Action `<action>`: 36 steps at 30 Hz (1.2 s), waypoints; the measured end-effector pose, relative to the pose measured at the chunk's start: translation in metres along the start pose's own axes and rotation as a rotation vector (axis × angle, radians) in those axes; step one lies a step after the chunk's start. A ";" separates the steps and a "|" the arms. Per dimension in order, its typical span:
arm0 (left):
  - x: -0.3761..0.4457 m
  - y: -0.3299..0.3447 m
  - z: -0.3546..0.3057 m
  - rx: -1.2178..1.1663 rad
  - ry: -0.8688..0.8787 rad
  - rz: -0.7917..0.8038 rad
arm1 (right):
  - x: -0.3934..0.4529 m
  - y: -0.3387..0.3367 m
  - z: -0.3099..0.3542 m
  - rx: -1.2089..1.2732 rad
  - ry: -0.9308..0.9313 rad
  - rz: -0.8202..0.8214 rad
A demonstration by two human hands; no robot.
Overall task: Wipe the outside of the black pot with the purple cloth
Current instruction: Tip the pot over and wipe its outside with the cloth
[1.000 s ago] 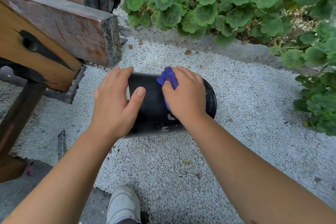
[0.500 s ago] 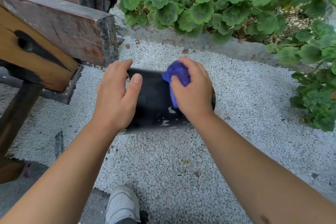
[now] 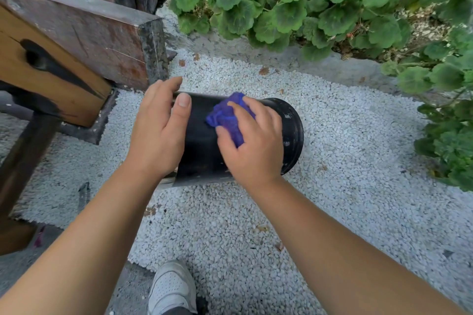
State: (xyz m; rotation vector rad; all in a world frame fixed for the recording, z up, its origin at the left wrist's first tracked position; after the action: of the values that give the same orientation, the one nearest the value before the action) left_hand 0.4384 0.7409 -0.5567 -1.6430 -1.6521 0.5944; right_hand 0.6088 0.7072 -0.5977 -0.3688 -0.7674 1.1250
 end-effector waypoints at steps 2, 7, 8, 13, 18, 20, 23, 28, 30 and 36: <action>0.001 -0.001 0.004 0.005 -0.009 -0.001 | -0.001 0.000 -0.018 -0.017 0.044 0.012; 0.000 -0.022 -0.001 0.069 0.003 -0.208 | 0.000 -0.003 -0.040 -0.059 0.108 0.016; -0.004 -0.028 -0.001 0.076 -0.017 -0.270 | 0.000 -0.003 -0.045 -0.062 0.134 0.025; -0.028 -0.012 0.005 0.142 0.045 -0.048 | 0.002 -0.005 -0.050 -0.066 0.136 0.023; -0.034 -0.001 0.006 0.062 0.096 0.027 | 0.005 -0.008 -0.047 -0.025 0.150 0.021; -0.029 -0.002 0.007 0.020 0.075 -0.024 | 0.014 -0.011 -0.046 -0.002 0.124 0.058; -0.023 -0.004 0.014 0.011 0.030 -0.062 | 0.031 -0.014 -0.049 0.118 0.221 0.137; -0.018 -0.003 0.007 -0.010 0.057 -0.095 | 0.037 0.019 -0.025 1.160 0.822 0.288; -0.017 -0.002 0.005 -0.004 0.054 -0.094 | 0.032 0.037 0.011 1.610 0.986 0.482; -0.015 -0.002 0.008 0.019 0.022 -0.089 | 0.024 0.043 0.027 1.676 1.051 0.638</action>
State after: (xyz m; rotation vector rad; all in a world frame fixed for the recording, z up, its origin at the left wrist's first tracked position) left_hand 0.4306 0.7268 -0.5628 -1.5490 -1.6889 0.5443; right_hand 0.5663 0.7432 -0.5969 0.2987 1.3355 1.5211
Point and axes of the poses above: each hand's wrist, its own x-axis towards the middle knuckle, its own y-axis out of the palm, z = x × y, the point moved 10 cm from there along x, towards the middle knuckle, and after that the axes turned 2 degrees about y, right-handed, at the moved point
